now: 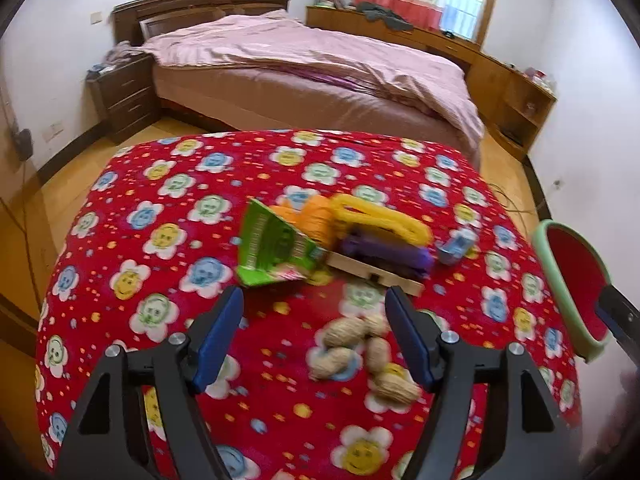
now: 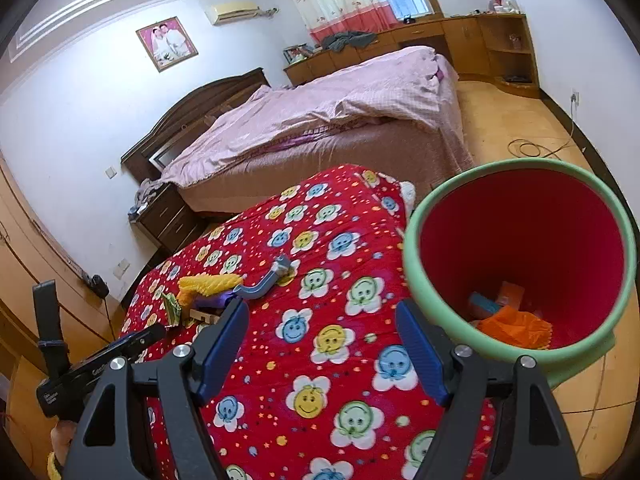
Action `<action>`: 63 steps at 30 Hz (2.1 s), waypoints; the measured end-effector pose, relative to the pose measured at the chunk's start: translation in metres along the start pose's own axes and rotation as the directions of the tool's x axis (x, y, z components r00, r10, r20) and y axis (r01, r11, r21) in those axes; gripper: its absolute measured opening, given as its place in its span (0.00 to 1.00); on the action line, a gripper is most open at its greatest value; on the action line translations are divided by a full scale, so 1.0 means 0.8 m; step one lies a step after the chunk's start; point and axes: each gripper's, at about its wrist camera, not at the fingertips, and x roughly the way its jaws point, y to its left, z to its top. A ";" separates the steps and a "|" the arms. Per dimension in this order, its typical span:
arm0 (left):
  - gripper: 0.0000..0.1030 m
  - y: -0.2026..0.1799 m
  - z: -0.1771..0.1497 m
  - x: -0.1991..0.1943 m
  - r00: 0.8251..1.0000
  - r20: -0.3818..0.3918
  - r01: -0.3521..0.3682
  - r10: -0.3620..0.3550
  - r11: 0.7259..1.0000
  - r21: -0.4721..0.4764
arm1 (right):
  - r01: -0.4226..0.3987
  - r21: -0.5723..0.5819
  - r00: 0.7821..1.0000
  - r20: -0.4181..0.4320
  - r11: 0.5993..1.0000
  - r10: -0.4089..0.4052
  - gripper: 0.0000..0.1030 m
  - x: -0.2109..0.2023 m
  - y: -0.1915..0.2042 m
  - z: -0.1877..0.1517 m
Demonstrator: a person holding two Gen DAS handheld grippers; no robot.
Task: Collect trash
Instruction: 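Grasp the green mosquito-coil box with the left tool, then grasp the blue plastic tube with the right tool while the left tool holds the green box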
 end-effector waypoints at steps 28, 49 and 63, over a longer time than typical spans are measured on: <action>0.89 0.041 0.028 0.097 0.999 -0.036 0.019 -0.019 1.000 0.006 | 0.009 -0.025 0.993 -0.120 1.000 -0.012 0.76 0.075 0.025 -0.008; 0.66 0.052 0.019 0.051 1.000 0.017 0.024 -0.023 0.999 -0.033 | -0.010 -0.084 0.991 -0.134 0.996 -0.002 0.76 0.100 0.050 0.000; 0.66 0.065 0.007 0.053 1.000 0.020 0.019 -0.017 0.995 -0.098 | -0.018 -0.317 0.970 -0.235 0.948 -0.060 0.87 0.186 0.085 0.009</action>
